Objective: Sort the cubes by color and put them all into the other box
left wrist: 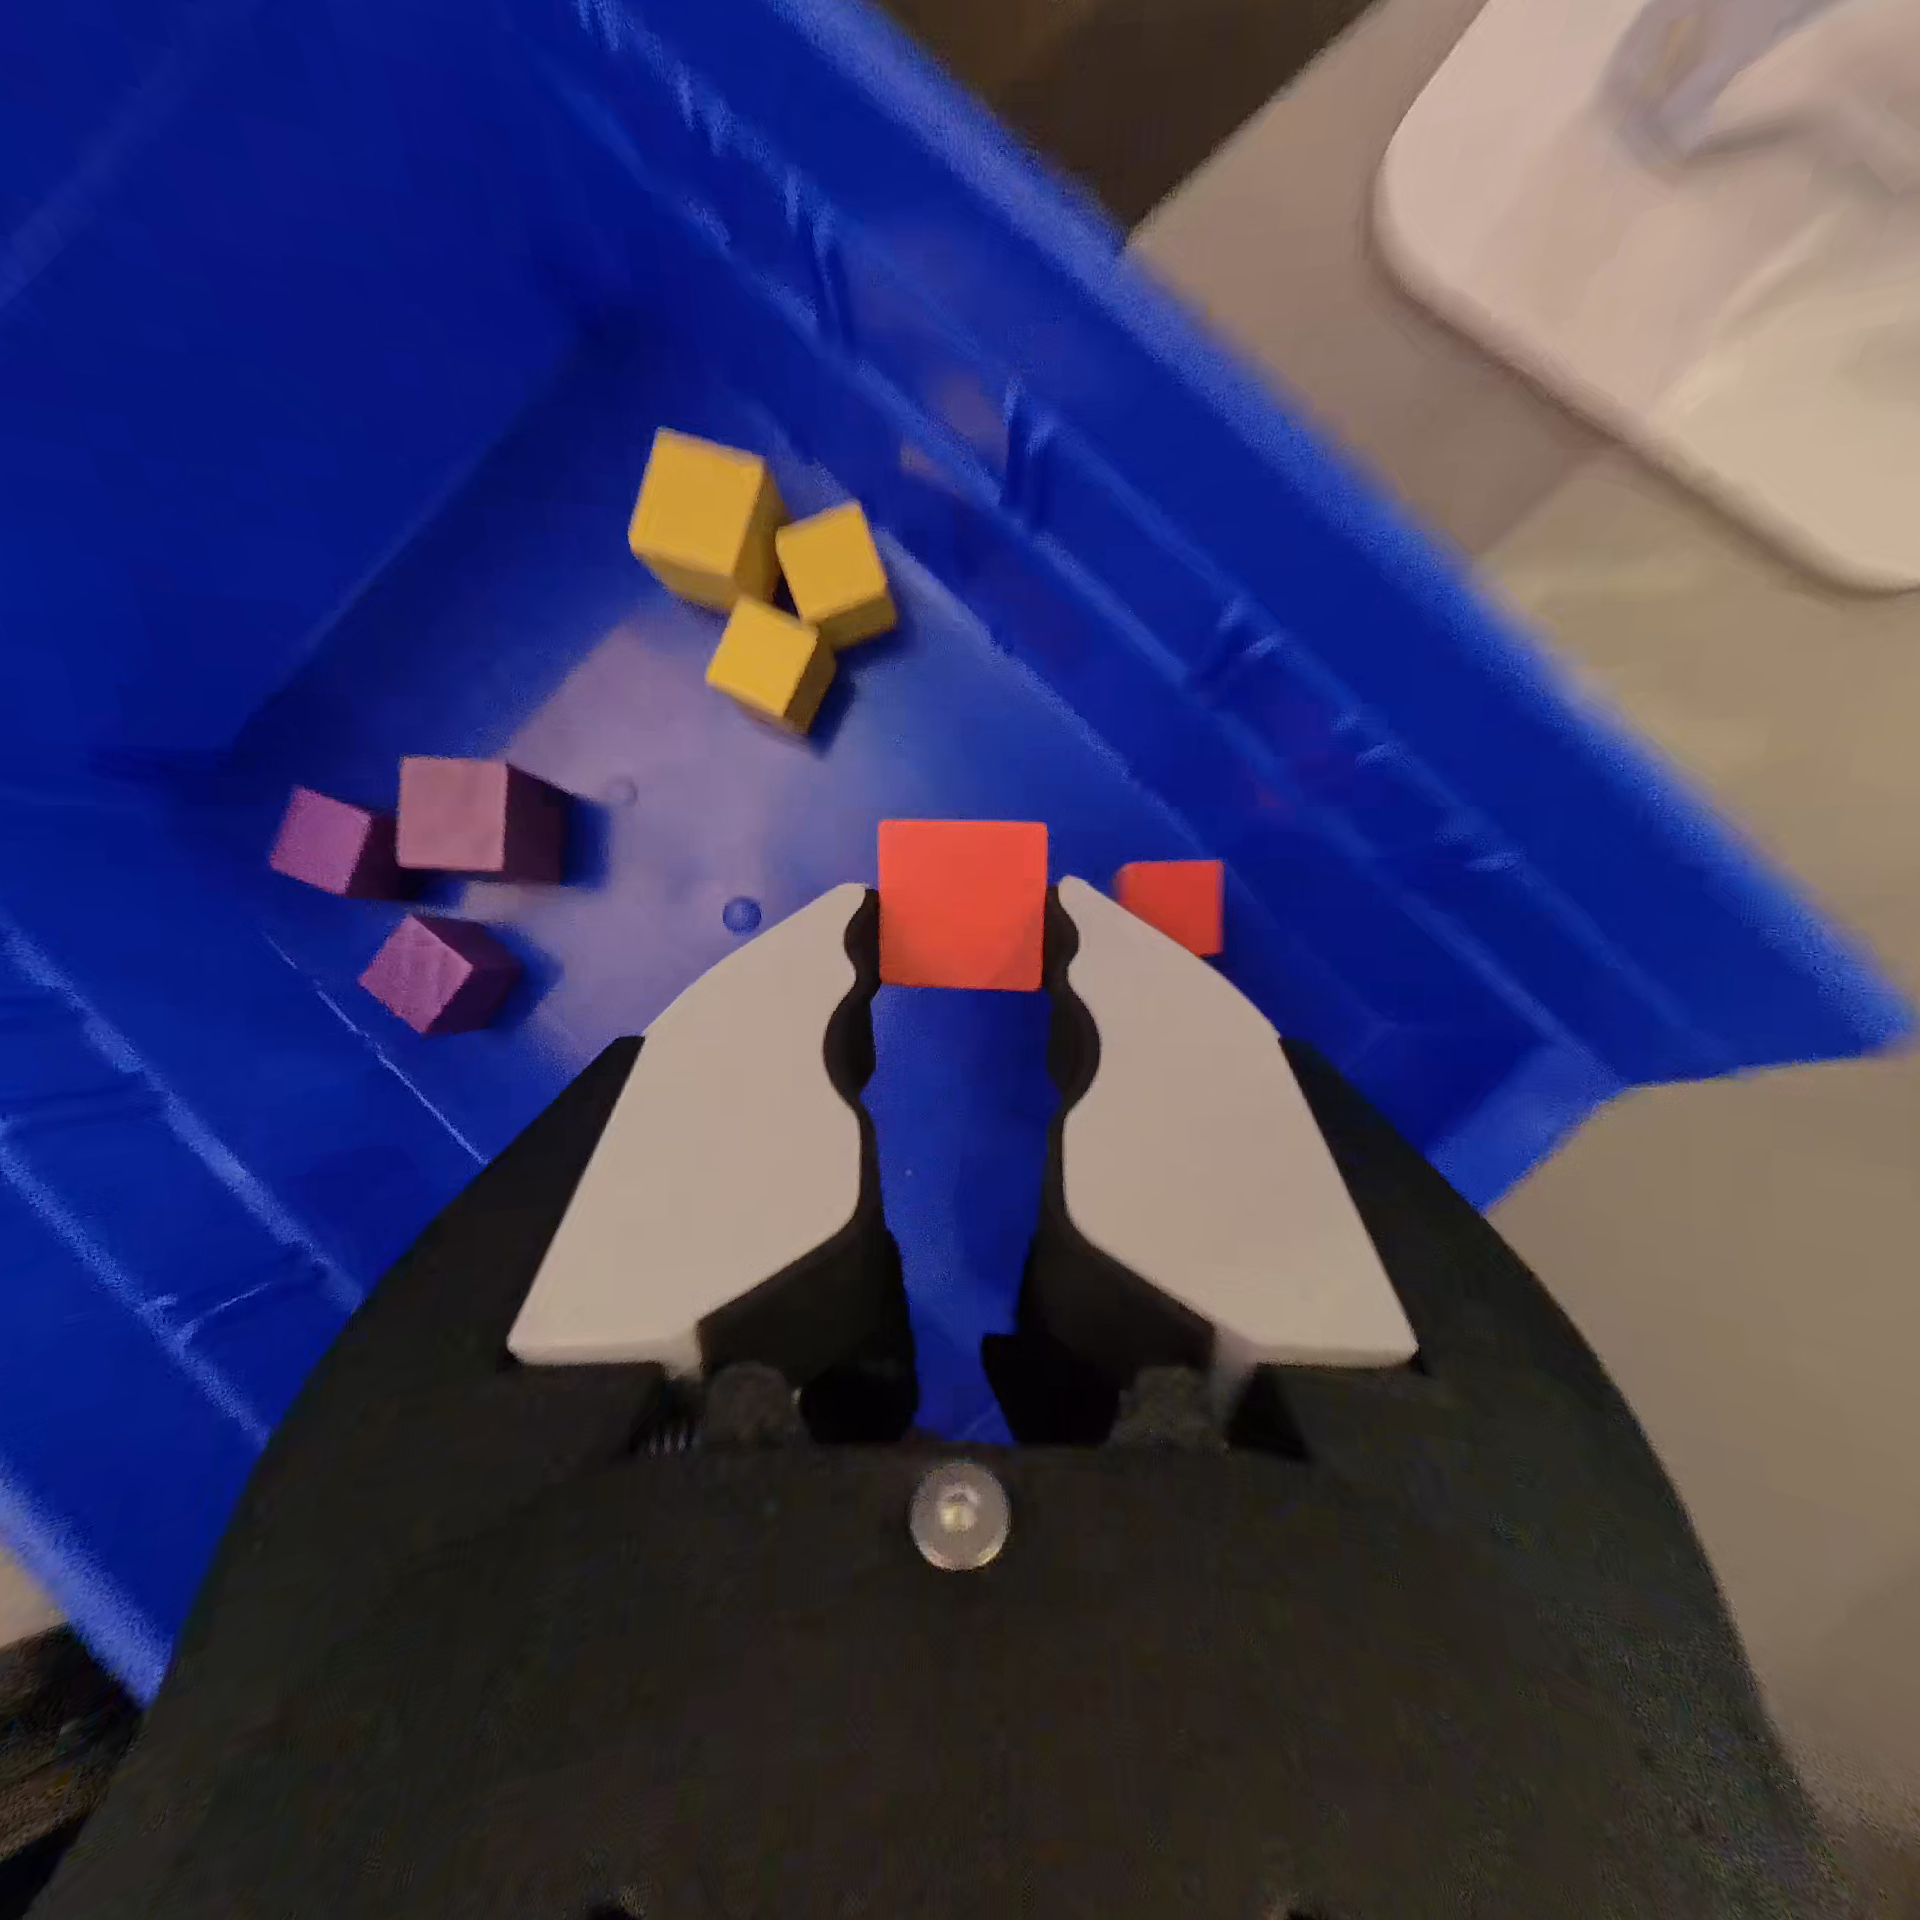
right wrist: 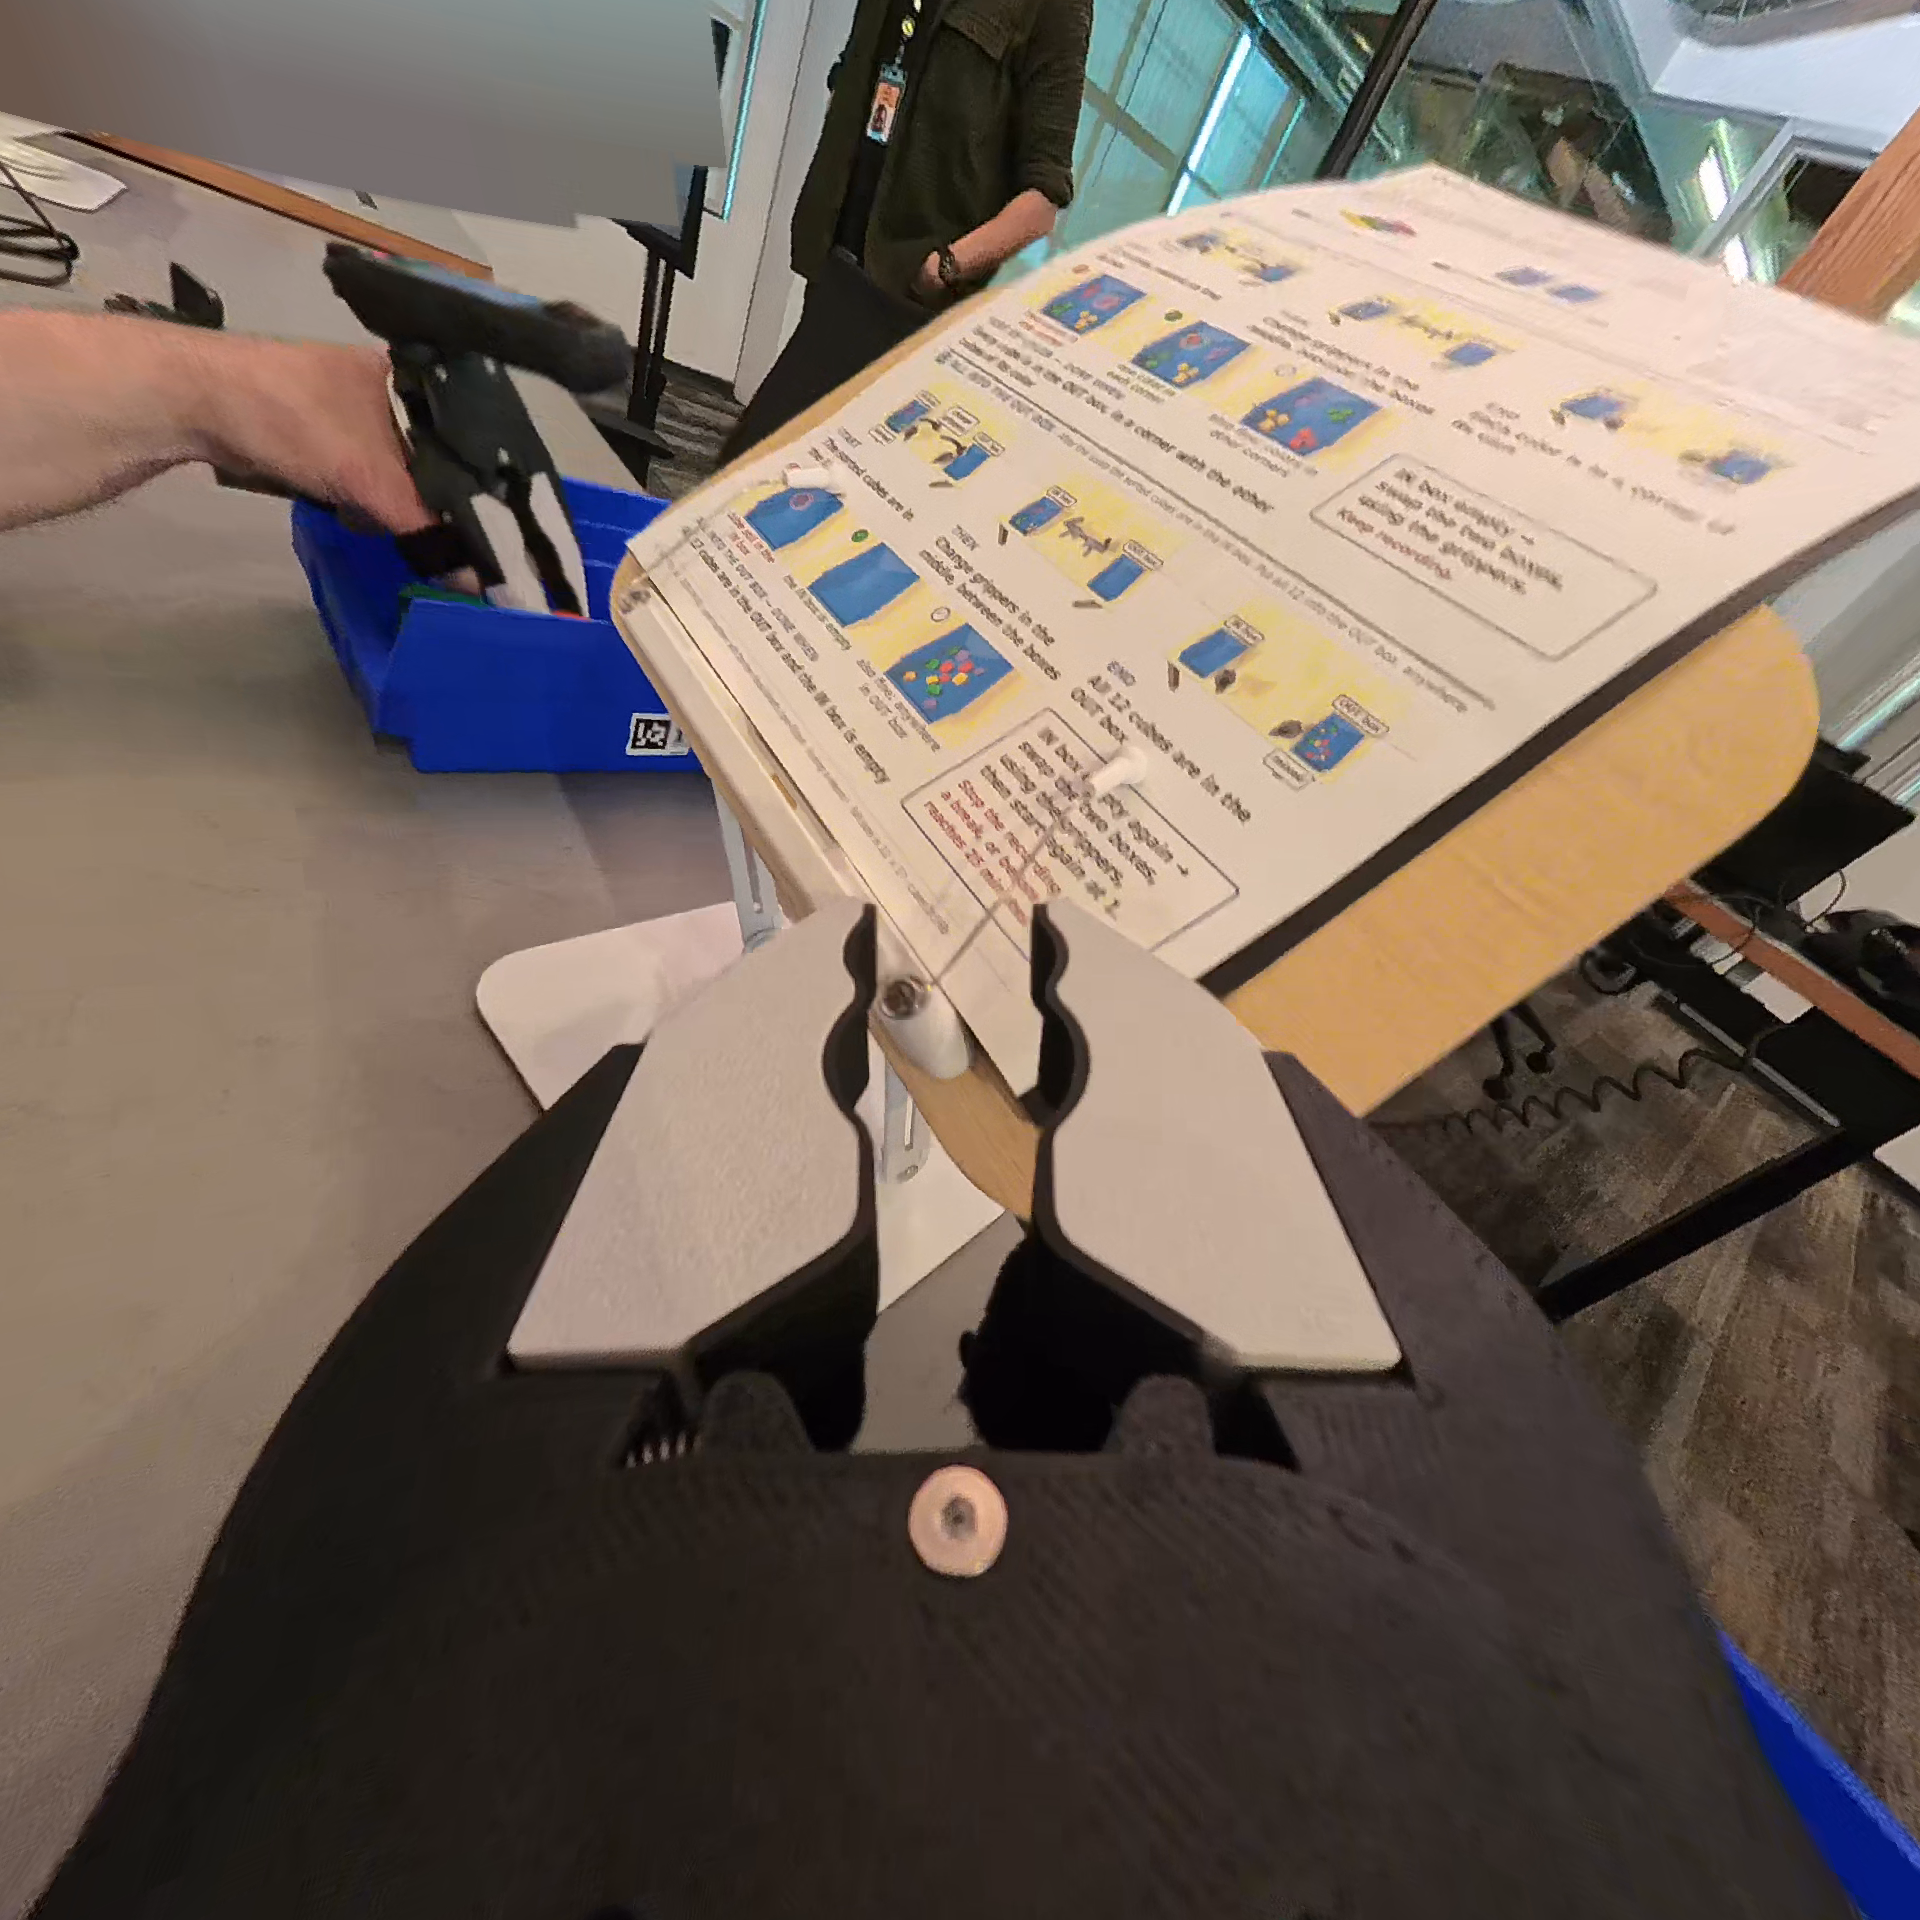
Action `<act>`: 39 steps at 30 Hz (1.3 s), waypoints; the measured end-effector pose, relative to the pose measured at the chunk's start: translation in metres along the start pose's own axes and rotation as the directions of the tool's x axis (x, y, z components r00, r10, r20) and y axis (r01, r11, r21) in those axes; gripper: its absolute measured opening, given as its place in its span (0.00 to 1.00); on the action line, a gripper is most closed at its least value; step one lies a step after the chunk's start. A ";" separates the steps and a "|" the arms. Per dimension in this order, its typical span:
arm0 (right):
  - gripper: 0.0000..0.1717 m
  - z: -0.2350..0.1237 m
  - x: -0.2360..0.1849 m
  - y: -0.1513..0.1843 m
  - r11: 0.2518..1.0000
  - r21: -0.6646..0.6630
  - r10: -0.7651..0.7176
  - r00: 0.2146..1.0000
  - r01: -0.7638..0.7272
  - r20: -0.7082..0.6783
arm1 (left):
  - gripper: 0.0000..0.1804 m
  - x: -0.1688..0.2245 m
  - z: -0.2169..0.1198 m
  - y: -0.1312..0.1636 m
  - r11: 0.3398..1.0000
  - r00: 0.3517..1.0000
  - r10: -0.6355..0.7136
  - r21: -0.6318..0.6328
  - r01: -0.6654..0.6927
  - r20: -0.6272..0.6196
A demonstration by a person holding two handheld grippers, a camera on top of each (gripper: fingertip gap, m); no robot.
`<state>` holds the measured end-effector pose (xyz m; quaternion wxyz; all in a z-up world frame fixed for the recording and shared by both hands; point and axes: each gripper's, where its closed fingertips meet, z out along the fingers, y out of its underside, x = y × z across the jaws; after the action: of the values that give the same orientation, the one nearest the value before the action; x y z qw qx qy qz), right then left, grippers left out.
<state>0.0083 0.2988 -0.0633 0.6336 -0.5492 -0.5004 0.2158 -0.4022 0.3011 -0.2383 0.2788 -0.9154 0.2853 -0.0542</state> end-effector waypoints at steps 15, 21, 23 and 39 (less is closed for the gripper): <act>0.33 0.020 -0.102 -0.102 0.842 0.209 -0.487 0.868 0.496 -0.096 | 0.16 0.247 -0.167 -0.182 0.715 0.782 0.435 0.699 0.001 -0.446; 0.35 0.029 -0.115 -0.105 0.790 0.196 -0.558 0.814 0.580 -0.162 | 0.16 0.316 -0.150 -0.201 0.725 0.557 0.452 0.651 0.224 -0.696; 0.33 0.030 -0.113 -0.104 0.786 0.194 -0.557 0.809 0.586 -0.189 | 0.16 0.326 -0.145 -0.202 0.734 0.499 0.449 0.624 0.266 -0.741; 0.17 0.003 -0.056 -0.100 0.794 0.101 -0.547 0.777 0.600 -0.311 | 0.13 0.319 -0.166 -0.203 0.695 0.437 0.481 0.634 0.338 -0.760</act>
<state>-0.0449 0.2243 0.0057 0.7807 -0.3289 -0.5311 -0.0163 -0.0797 0.1833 -0.0084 0.4167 -0.5397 0.3848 -0.6221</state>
